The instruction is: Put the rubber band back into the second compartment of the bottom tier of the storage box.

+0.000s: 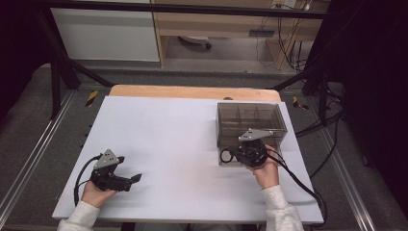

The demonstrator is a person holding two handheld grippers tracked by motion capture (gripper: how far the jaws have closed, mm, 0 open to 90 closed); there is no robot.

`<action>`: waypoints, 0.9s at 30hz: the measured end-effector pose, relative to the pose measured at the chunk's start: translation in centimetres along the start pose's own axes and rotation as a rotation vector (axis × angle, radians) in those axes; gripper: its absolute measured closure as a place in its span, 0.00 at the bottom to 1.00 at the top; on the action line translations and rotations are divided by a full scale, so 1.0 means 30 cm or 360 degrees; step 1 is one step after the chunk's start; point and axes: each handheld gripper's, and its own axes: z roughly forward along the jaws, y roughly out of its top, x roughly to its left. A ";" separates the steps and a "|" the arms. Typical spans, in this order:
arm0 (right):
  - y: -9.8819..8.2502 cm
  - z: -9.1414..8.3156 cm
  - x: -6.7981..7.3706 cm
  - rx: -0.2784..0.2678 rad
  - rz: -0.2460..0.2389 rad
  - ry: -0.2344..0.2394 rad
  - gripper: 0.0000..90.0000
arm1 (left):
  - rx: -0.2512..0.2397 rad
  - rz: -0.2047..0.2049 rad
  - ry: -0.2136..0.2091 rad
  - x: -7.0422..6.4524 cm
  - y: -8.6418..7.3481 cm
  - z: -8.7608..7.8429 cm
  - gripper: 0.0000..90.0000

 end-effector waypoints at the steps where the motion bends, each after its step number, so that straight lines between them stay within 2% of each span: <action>1: -0.002 0.000 -0.004 -0.0001 0.0001 -0.0006 0.96 | -0.0001 -0.0001 0.0000 0.000 0.000 0.000 0.03; 27: -0.055 -0.029 -0.093 0.0032 0.0095 -0.0109 0.96 | 0.0002 -0.0001 0.0000 0.001 -0.001 0.001 0.03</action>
